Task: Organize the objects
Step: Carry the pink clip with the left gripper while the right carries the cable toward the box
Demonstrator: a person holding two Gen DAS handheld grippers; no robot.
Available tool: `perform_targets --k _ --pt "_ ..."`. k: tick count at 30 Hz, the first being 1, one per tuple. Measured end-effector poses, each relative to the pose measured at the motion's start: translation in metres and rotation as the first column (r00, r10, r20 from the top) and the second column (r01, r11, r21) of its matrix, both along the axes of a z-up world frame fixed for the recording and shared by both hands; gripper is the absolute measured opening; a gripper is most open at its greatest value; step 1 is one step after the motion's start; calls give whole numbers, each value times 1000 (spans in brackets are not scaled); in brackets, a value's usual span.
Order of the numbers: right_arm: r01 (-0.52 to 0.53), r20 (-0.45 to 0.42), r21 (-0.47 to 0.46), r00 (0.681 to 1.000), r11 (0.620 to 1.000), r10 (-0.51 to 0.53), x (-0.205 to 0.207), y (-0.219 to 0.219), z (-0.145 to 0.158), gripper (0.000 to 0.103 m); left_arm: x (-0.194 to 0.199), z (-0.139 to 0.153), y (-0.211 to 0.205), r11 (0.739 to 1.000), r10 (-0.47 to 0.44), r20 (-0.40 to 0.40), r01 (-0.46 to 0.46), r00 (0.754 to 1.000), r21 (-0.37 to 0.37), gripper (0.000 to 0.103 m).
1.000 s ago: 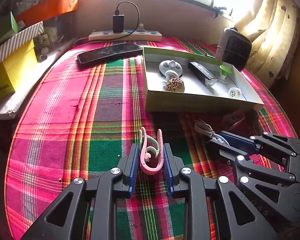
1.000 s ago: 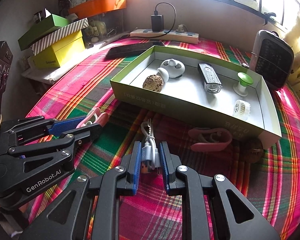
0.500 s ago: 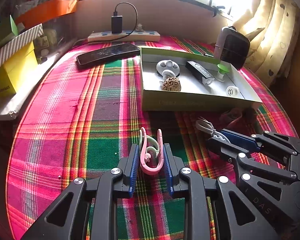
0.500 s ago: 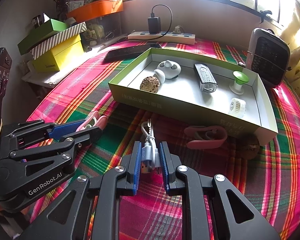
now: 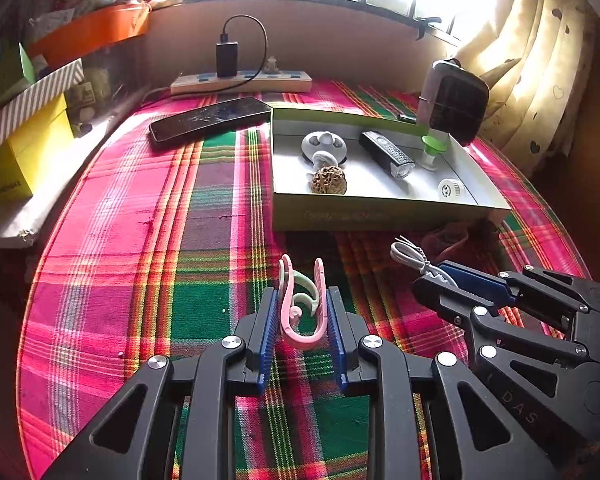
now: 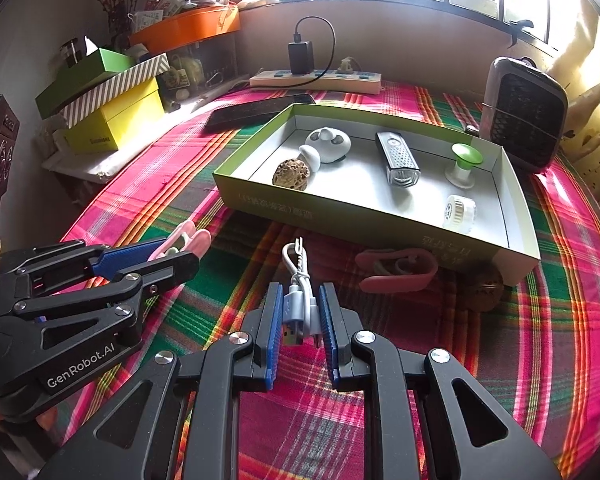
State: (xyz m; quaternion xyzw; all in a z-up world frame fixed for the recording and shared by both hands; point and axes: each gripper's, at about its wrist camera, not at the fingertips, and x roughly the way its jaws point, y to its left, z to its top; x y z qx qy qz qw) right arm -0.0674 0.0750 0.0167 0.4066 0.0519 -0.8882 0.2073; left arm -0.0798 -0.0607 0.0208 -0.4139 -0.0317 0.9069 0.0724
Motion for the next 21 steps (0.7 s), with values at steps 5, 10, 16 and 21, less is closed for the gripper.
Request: perform_targets --k 5,10,16,21 --pt "10 -13 -3 1000 1000 -10 1 4 6 19 0 6 1 1000 -4 -11 4 1000 0 22" --pt "19 -23 -11 1000 1000 -19 4 7 10 19 0 12 5 1000 -13 -17 13 1000 2 22" --pt "30 -37 -17 999 999 -30 4 12 17 19 -2 19 9 1000 -25 -28 25 999 4 22" --pt "42 -41 -31 998 999 -43 3 18 21 19 -5 26 13 999 -37 -37 37 999 9 22"
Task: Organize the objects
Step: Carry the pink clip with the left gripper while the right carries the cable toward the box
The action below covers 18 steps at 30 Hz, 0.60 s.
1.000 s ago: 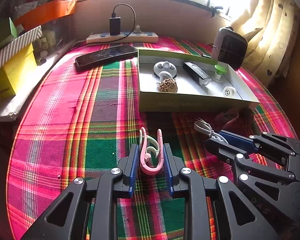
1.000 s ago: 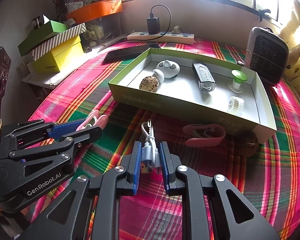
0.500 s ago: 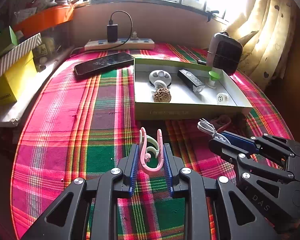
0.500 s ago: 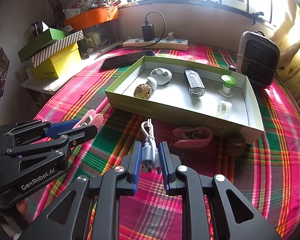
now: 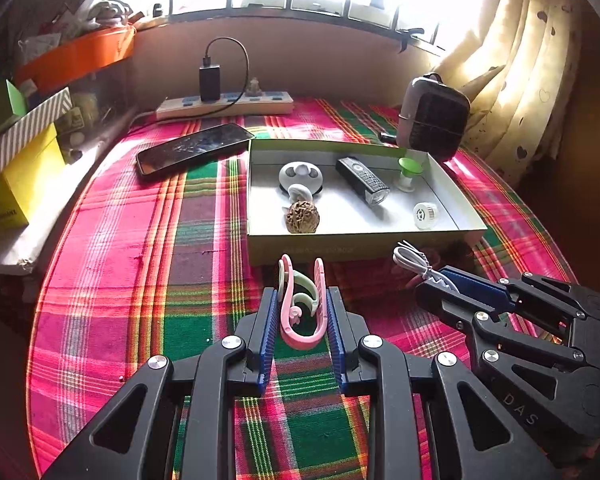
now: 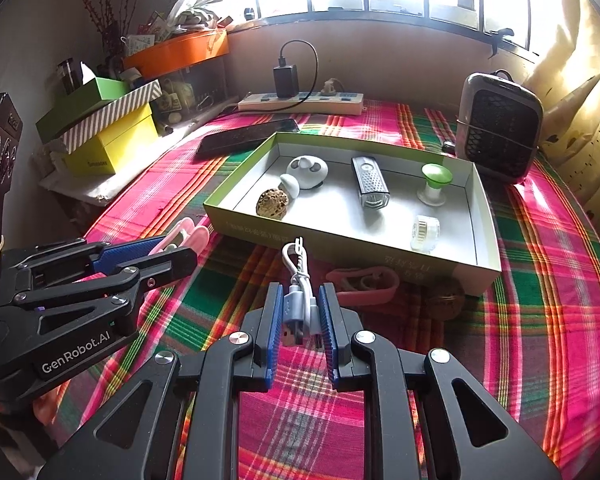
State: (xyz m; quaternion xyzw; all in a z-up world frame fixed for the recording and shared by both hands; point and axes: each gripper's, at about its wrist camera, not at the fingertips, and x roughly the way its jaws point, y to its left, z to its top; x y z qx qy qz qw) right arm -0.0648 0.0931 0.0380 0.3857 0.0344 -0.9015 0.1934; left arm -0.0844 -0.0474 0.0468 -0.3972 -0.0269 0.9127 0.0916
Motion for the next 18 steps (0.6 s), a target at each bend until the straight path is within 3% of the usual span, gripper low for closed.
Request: perform_targets --k 18 --pt "51 -37 -14 998 999 -52 -8 22 17 19 -15 13 13 1000 -29 -17 29 999 -2 22"
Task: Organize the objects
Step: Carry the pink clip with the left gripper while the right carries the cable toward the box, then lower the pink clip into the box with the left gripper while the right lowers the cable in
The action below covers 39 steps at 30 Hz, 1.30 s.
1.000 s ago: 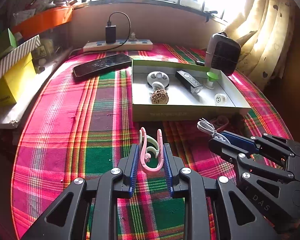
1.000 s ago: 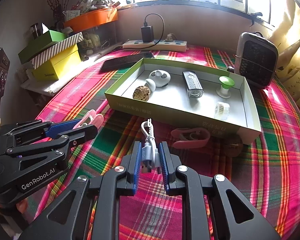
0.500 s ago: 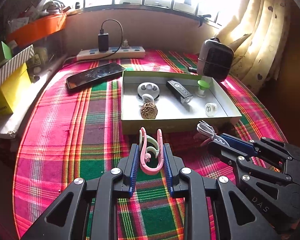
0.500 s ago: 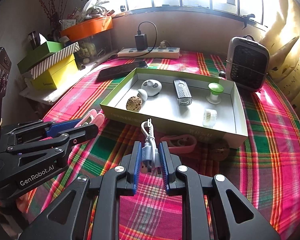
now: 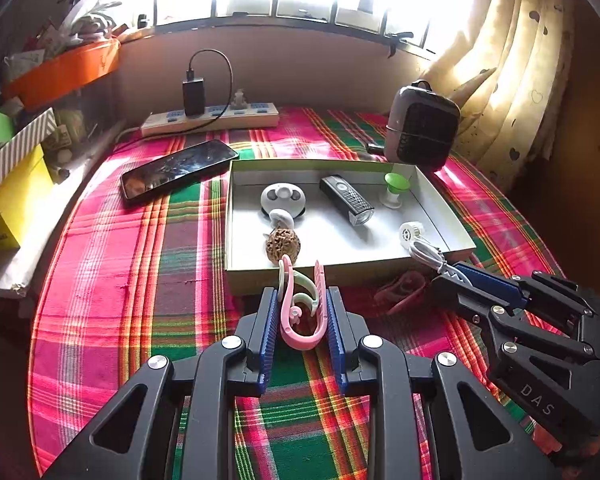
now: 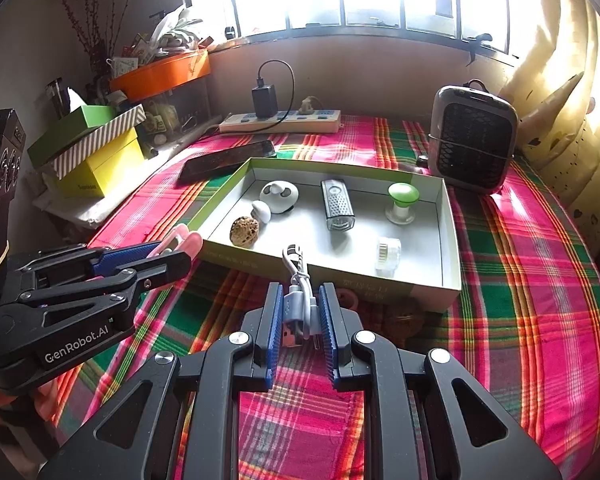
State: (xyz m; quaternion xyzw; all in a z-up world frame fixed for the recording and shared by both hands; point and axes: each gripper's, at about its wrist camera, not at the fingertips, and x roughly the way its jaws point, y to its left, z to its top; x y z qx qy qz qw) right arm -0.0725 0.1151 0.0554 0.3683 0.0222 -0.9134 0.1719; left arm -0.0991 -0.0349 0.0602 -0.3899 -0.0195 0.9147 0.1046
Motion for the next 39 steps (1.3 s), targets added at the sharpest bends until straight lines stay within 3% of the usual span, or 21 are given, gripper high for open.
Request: perform_targets --k 21,39 --pt "44 -22 24 999 999 -44 -28 18 16 19 -33 9 8 999 -29 11 29 1000 15 22" --pt "79 46 20 996 997 -79 -92 32 9 20 -78 -3 27 998 -57 51 58 997 -1 22"
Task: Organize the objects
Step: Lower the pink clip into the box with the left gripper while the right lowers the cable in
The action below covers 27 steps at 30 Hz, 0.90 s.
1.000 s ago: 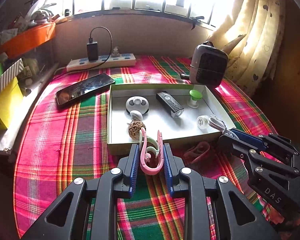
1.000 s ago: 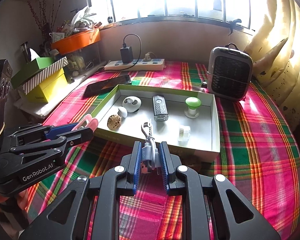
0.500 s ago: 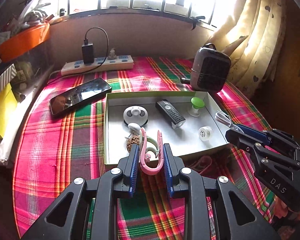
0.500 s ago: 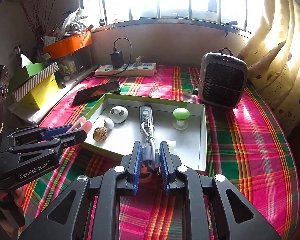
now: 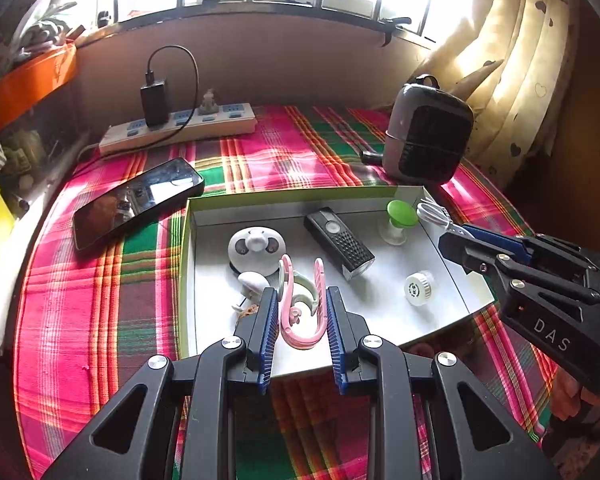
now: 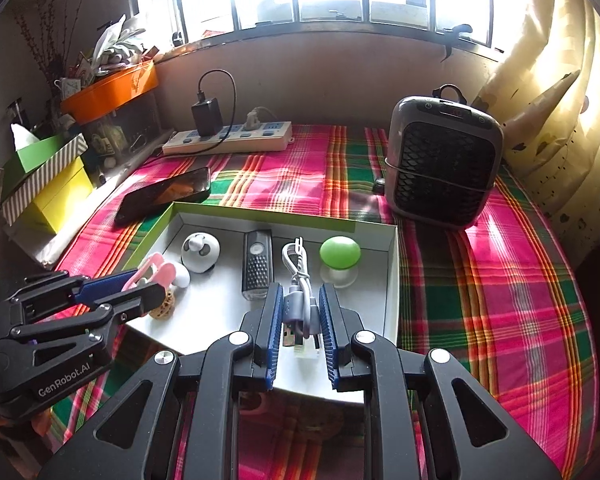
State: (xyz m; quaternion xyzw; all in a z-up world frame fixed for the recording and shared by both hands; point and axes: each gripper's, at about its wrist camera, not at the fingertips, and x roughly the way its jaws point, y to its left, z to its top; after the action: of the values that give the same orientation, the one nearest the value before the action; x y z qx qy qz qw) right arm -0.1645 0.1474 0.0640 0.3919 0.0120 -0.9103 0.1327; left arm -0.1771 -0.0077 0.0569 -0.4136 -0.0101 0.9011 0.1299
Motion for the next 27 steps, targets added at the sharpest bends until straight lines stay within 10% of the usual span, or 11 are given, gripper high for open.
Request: perform_targets --k 27 --pt "10 134 -24 991 1000 -7 -61 -10 -40 20 -47 -33 15 999 -9 55 11 998 -34 22"
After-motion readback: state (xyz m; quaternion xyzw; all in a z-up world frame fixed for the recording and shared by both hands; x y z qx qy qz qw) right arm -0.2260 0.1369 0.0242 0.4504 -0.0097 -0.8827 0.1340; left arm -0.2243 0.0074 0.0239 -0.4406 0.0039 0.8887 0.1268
